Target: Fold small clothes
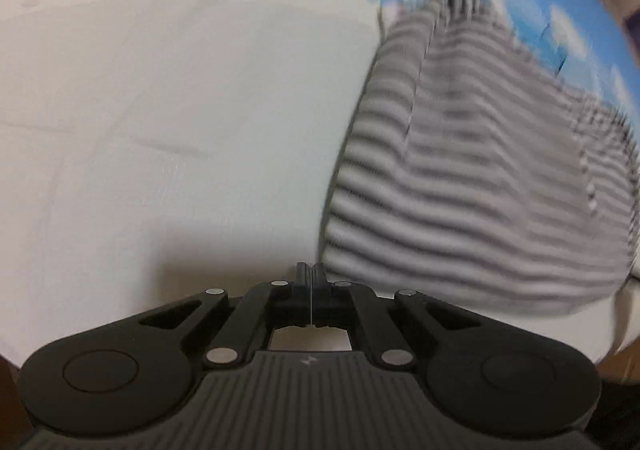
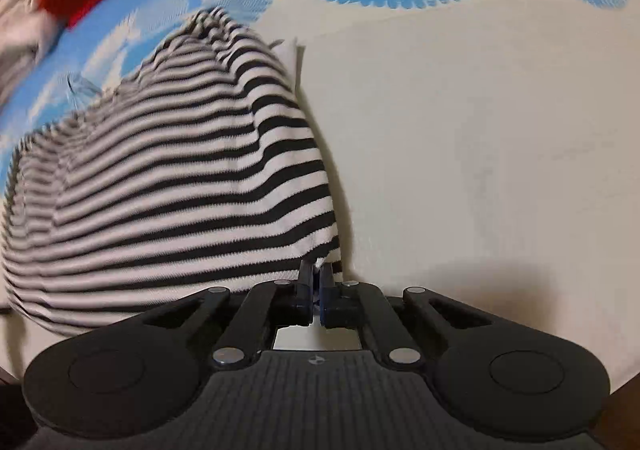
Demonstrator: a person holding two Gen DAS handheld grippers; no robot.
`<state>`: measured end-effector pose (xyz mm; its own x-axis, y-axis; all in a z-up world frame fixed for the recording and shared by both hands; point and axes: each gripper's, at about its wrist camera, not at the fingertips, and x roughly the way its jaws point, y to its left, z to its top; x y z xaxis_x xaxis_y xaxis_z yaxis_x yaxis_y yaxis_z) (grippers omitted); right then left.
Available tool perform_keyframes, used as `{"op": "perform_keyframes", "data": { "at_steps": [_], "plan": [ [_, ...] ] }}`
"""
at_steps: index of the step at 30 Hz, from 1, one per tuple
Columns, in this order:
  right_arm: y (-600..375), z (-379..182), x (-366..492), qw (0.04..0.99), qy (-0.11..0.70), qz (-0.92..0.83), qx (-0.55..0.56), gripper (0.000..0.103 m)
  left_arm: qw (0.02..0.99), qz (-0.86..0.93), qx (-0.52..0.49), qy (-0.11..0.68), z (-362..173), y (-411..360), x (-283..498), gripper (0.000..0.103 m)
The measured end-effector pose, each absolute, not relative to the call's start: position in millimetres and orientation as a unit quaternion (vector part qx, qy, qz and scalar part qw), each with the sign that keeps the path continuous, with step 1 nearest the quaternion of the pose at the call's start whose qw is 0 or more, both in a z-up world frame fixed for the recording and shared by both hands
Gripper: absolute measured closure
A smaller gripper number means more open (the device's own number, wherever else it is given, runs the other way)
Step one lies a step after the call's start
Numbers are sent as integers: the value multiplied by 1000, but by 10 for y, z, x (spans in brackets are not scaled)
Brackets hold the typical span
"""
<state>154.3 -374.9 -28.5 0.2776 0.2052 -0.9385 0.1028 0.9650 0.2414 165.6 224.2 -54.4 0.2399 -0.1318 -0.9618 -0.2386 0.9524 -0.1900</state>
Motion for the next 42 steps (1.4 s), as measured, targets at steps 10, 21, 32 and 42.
{"op": "perform_keyframes", "data": {
  "at_steps": [10, 21, 32, 42],
  "plan": [
    [-3655, 102, 1469, 850, 508, 65, 123, 95, 817, -109, -129, 552, -247, 1606, 1776, 64],
    [-3376, -103, 1534, 824, 560, 81, 32, 78, 847, 18, -108, 520, -169, 1438, 1953, 58],
    [-3233, -119, 1540, 826, 556, 90, -12, 74, 847, -42, -113, 518, -392, 662, 2423, 58],
    [-3118, -171, 1594, 822, 562, 92, -35, 72, 834, 26, -128, 536, -496, 829, 2565, 49]
  ]
}}
